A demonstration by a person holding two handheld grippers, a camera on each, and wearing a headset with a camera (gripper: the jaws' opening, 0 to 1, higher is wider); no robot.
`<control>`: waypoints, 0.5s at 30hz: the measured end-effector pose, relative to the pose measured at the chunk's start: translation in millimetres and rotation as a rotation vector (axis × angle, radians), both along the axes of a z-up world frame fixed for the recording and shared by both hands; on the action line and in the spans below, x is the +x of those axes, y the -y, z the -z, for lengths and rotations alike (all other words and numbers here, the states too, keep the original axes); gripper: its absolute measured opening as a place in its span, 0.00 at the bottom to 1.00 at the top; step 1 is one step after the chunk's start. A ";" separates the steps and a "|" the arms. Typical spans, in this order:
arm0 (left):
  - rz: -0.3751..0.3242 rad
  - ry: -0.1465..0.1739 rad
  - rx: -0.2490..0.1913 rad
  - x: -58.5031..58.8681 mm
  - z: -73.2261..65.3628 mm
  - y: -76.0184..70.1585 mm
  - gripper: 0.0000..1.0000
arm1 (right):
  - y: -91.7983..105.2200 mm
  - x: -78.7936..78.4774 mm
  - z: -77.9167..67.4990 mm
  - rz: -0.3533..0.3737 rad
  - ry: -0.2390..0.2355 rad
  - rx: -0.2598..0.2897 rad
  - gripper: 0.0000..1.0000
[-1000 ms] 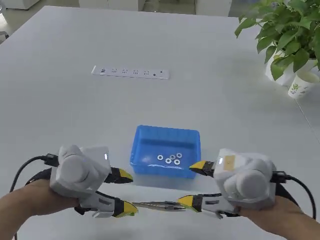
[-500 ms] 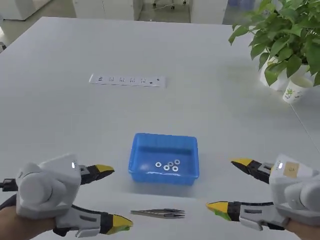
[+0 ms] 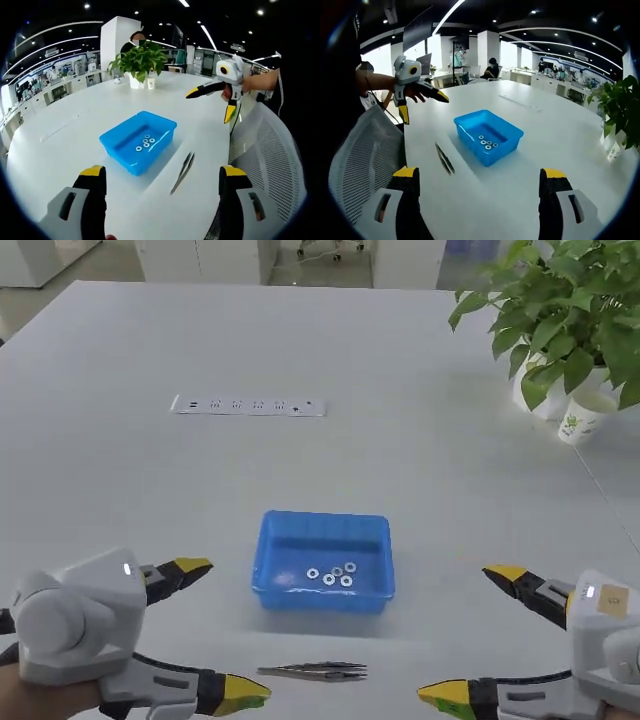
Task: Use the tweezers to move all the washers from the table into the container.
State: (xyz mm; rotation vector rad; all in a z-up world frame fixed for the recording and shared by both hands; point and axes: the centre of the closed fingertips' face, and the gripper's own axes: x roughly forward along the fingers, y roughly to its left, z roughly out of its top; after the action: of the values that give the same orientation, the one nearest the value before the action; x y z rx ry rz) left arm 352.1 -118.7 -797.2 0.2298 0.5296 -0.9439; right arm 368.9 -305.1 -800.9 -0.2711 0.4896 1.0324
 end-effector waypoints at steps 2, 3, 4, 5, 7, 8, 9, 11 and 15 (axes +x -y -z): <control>-0.006 0.002 -0.003 1.1 -0.2 -0.3 0.99 | -1.0 -1.6 1.5 -0.007 -0.005 -0.002 1.00; -0.009 0.000 -0.005 1.5 -0.2 -0.2 0.99 | -1.1 -2.2 2.6 -0.009 -0.007 -0.008 1.00; -0.012 -0.001 -0.004 2.3 0.1 -0.4 0.99 | -0.8 -2.3 2.9 -0.008 -0.005 -0.011 1.00; -0.013 -0.003 -0.002 2.6 0.3 -0.2 0.99 | -0.6 -2.2 2.9 -0.007 -0.004 -0.012 1.00; -0.015 -0.005 -0.005 3.1 0.1 0.0 0.99 | -0.4 -2.6 2.7 -0.005 -0.006 -0.008 1.00; -0.017 -0.006 -0.007 3.6 0.0 0.1 0.99 | -0.4 -2.2 0.8 -0.002 -0.001 -0.006 1.00; -0.018 -0.008 -0.009 3.5 -0.2 0.7 0.99 | -0.1 -1.2 0.1 0.004 0.002 -0.004 1.00; -0.016 -0.010 -0.006 4.1 -0.3 2.5 0.99 | 0.6 -0.6 0.5 0.009 0.000 -0.003 1.00; -0.012 -0.005 -0.006 5.6 -2.7 4.2 0.99 | -1.3 -1.4 -0.3 0.008 -0.001 -0.005 1.00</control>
State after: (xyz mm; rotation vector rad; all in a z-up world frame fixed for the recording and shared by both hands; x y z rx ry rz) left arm 357.7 -122.9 -794.5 0.2193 0.5321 -0.9343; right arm 367.5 -303.9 -800.6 -0.2729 0.4933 1.0238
